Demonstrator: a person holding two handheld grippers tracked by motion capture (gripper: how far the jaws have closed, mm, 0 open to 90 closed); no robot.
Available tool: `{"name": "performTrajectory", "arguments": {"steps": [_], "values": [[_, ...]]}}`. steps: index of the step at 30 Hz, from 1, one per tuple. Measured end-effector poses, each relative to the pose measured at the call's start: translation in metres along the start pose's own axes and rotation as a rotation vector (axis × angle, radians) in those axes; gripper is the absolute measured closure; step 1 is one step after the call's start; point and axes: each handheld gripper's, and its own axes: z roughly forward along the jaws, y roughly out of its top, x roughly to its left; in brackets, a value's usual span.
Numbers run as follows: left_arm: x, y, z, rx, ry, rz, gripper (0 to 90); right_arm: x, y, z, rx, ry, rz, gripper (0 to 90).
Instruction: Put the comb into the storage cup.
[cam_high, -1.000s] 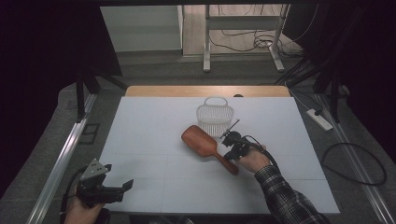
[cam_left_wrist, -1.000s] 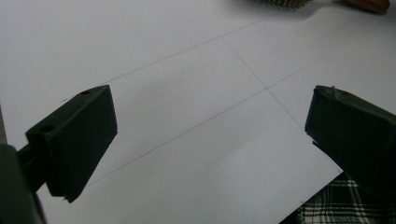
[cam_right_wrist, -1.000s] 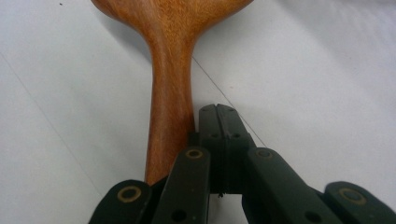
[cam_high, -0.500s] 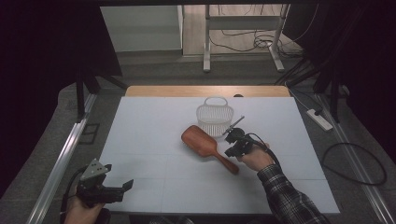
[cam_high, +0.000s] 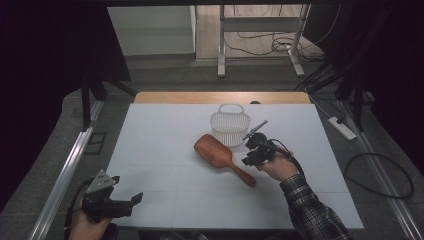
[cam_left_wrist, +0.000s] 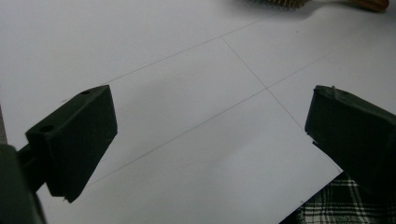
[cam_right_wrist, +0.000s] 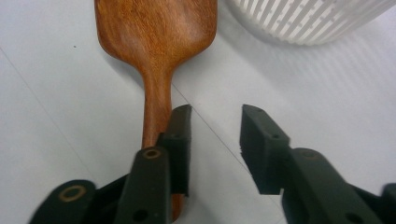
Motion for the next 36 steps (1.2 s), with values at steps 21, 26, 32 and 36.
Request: {"name": "performTrajectory", "arguments": {"steps": [21,26,32,36], "values": [[0.000,0.000,0.000,0.000,-0.001,0.000,3.1,0.003,0.004,-0.009,-0.055,0.033,0.038,3.6],[0.000,0.000,0.000,0.001,0.000,0.001,3.1,0.006,0.005,-0.007,-0.080,0.025,0.023,0.0],[0.000,0.000,0.000,0.003,-0.003,0.004,3.1,0.012,0.009,-0.001,-0.083,0.040,0.000,0.0],[0.000,0.000,0.000,-0.001,-0.004,0.003,3.1,0.016,0.013,0.006,-0.071,0.042,-0.006,0.0]]}}
